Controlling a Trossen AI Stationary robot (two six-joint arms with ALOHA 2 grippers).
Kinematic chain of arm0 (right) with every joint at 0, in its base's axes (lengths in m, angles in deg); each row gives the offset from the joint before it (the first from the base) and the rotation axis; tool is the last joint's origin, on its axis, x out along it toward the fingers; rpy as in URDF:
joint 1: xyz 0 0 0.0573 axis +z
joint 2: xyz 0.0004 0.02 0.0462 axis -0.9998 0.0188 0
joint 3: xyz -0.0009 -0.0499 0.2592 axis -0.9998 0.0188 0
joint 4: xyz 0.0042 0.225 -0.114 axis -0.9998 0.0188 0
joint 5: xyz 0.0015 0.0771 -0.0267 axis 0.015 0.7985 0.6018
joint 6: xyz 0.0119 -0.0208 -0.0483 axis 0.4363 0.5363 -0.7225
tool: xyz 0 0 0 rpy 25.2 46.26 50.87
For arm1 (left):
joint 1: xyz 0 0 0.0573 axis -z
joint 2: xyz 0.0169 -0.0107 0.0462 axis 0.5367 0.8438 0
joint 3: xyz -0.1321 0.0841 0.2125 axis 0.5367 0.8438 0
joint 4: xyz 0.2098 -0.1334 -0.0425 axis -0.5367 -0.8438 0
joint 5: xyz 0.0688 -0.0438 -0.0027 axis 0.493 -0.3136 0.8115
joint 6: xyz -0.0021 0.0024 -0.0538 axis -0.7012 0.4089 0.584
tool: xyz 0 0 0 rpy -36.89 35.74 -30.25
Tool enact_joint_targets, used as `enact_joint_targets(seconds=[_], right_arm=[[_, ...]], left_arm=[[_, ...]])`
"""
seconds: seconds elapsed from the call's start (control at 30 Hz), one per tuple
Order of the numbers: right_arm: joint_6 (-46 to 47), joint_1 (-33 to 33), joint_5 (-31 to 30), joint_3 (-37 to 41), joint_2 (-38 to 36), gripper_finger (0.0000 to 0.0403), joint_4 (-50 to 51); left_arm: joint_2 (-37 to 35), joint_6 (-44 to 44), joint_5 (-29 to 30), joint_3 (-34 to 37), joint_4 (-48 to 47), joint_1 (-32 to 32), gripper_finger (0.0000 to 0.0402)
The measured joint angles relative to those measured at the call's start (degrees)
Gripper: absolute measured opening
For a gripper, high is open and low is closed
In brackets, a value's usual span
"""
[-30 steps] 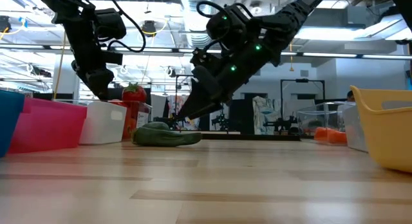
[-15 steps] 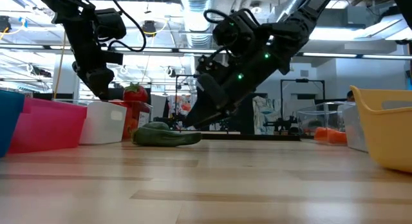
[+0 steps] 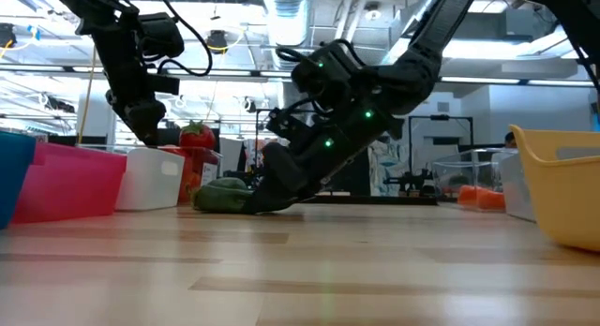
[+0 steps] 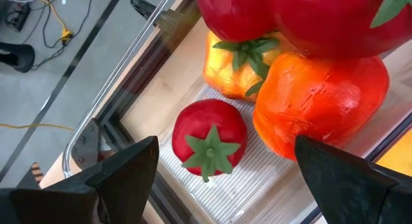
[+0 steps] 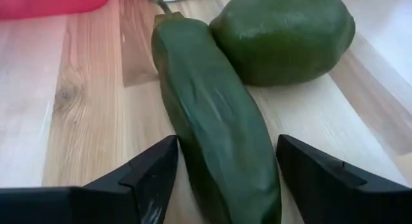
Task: Sort produce into baskets
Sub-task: Put the green chili pepper into the gray bin
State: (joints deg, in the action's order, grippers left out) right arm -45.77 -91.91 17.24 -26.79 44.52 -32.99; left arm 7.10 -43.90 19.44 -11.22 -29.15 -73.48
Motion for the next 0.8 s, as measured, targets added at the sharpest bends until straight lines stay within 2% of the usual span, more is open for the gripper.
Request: enact_joint_targets(seconds=[0.23,0.57,0.7,0.8], right_arm=[[0.1,0.0,0.2,-0.2,-0.7,0.0246,0.7],[-0.2,0.0,1.1,0.0,-5.0,0.0111,7.6],[-0.3,0.0,4.7,0.0,-8.7,0.0108,12.8],[-0.3,0.0,8.1,0.1,-13.4,0.0126,18.8]], left_arm=[[0.0,-0.3,0.0,0.0,0.1,0.0,0.0352],[0.0,-0.3,0.0,0.0,0.2,0.0,0.0352],[0.0,-0.3,0.0,0.0,0.2,0.0,0.0352],[0.0,-0.3,0.0,0.0,0.2,0.0,0.0352]])
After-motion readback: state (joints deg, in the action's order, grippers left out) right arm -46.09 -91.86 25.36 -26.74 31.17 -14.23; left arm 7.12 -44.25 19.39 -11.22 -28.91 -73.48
